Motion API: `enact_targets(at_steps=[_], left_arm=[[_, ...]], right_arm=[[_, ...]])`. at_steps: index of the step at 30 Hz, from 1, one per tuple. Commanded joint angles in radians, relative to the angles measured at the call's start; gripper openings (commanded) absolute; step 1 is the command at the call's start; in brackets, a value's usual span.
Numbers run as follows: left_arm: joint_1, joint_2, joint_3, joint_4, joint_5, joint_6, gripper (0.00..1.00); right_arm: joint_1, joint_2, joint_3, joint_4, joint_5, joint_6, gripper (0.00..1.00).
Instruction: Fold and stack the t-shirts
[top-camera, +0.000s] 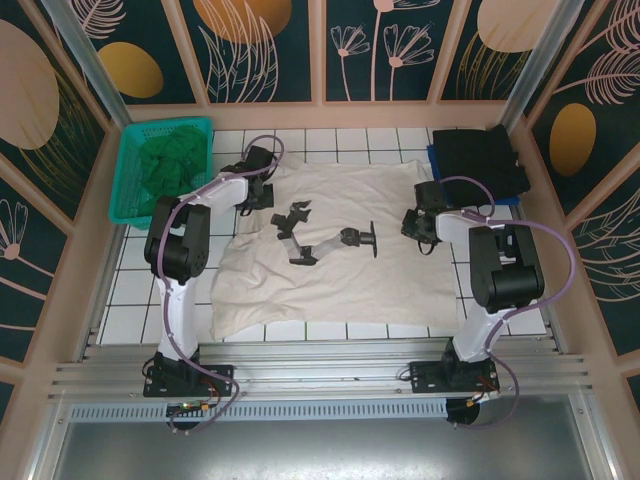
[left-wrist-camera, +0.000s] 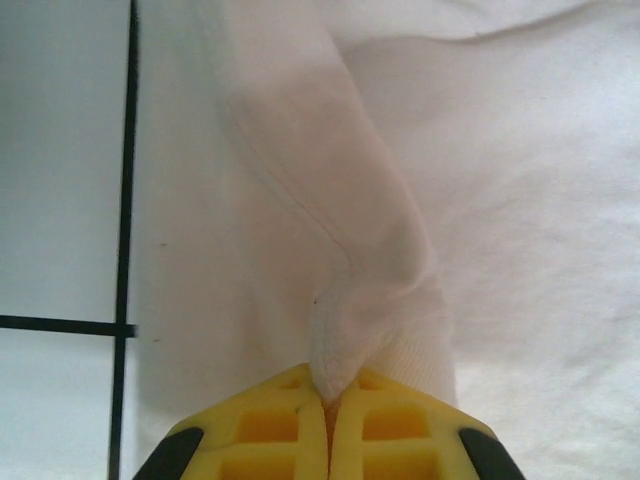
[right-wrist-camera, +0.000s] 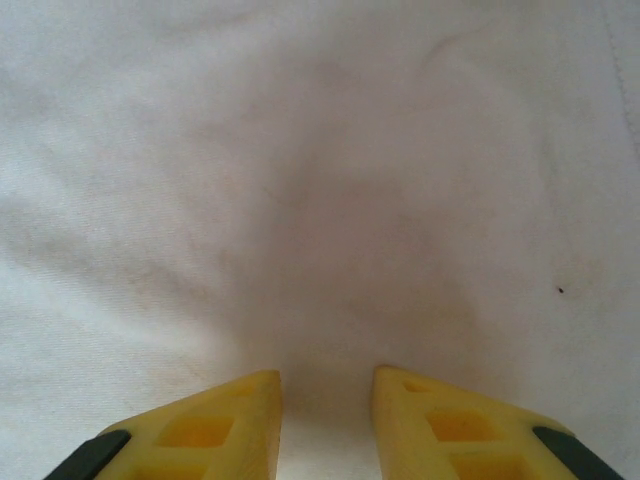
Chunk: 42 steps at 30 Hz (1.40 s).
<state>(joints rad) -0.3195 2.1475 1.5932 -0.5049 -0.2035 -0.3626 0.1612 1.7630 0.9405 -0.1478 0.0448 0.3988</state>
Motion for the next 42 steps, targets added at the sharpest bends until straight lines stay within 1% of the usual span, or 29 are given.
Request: enact_targets(at_steps=[1,4,6,10,11,12,13,14,15,16,19,21,23,25,27,29,31,33,35,37,39,42], left_arm=[[0.040,-0.082,-0.004,-0.046,-0.029,0.018,0.00],[0.086,-0.136,-0.033,-0.045,-0.023,0.018,0.00],[0.122,-0.162,-0.054,-0.047,-0.040,0.012,0.00],[0.172,-0.177,-0.074,-0.052,-0.072,0.000,0.00],[0.182,-0.177,-0.069,-0.057,-0.083,-0.001,0.04],[0.191,-0.174,-0.051,-0.073,-0.096,-0.006,0.12],[0.195,-0.173,-0.034,-0.088,-0.101,-0.009,0.19],[0.197,-0.175,-0.011,-0.103,-0.107,-0.009,0.19],[0.197,-0.182,0.006,-0.114,-0.096,-0.010,0.26],[0.197,-0.191,0.014,-0.116,-0.071,-0.008,0.34],[0.195,-0.247,-0.004,-0.105,-0.001,-0.009,0.44],[0.184,-0.288,-0.037,-0.097,0.049,-0.004,0.46],[0.156,-0.329,-0.074,-0.095,0.067,0.005,0.47],[0.113,-0.369,-0.123,-0.090,0.070,0.002,0.48],[0.060,-0.406,-0.195,-0.071,0.100,-0.017,0.49],[0.012,-0.428,-0.281,-0.028,0.144,-0.037,0.49],[-0.017,-0.469,-0.368,0.048,0.191,-0.068,0.49],[-0.023,-0.447,-0.410,0.124,0.246,-0.087,0.49],[-0.023,-0.369,-0.384,0.152,0.250,-0.094,0.48],[-0.022,-0.287,-0.326,0.179,0.229,-0.101,0.48],[-0.020,-0.194,-0.231,0.171,0.196,-0.113,0.47],[0.005,-0.095,-0.125,0.172,0.204,-0.133,0.50]], right_arm=[[-0.038,0.007,-0.037,-0.009,0.001,-0.003,0.31],[-0.063,0.010,-0.046,-0.010,-0.012,-0.009,0.31],[-0.076,0.006,-0.048,-0.007,-0.022,-0.017,0.31],[-0.086,0.001,-0.036,-0.003,-0.026,-0.032,0.31],[-0.087,0.003,-0.030,-0.003,-0.025,-0.040,0.31],[-0.088,0.002,-0.024,-0.004,-0.025,-0.046,0.31],[-0.087,0.002,-0.016,-0.012,-0.052,-0.049,0.31],[-0.085,-0.001,-0.006,-0.020,-0.054,-0.053,0.31],[-0.085,-0.009,0.001,-0.026,-0.056,-0.057,0.31],[-0.084,-0.018,0.004,-0.031,-0.056,-0.058,0.31],[-0.077,-0.067,-0.001,-0.041,-0.063,-0.055,0.32],[-0.066,-0.111,-0.017,-0.052,-0.066,-0.050,0.33],[-0.045,-0.161,-0.039,-0.065,-0.059,-0.037,0.35],[-0.020,-0.214,-0.072,-0.076,-0.058,-0.021,0.38],[0.012,-0.277,-0.122,-0.089,-0.050,0.018,0.39],[0.058,-0.340,-0.175,-0.096,-0.050,0.063,0.40],[0.110,-0.396,-0.228,-0.104,-0.047,0.111,0.40],[0.164,-0.440,-0.282,-0.100,-0.043,0.166,0.40],[0.201,-0.456,-0.324,-0.090,-0.035,0.198,0.41],[0.210,-0.448,-0.346,-0.087,-0.034,0.217,0.41],[0.210,-0.424,-0.352,-0.079,-0.001,0.218,0.42],[0.204,-0.358,-0.327,-0.058,0.015,0.204,0.42]])
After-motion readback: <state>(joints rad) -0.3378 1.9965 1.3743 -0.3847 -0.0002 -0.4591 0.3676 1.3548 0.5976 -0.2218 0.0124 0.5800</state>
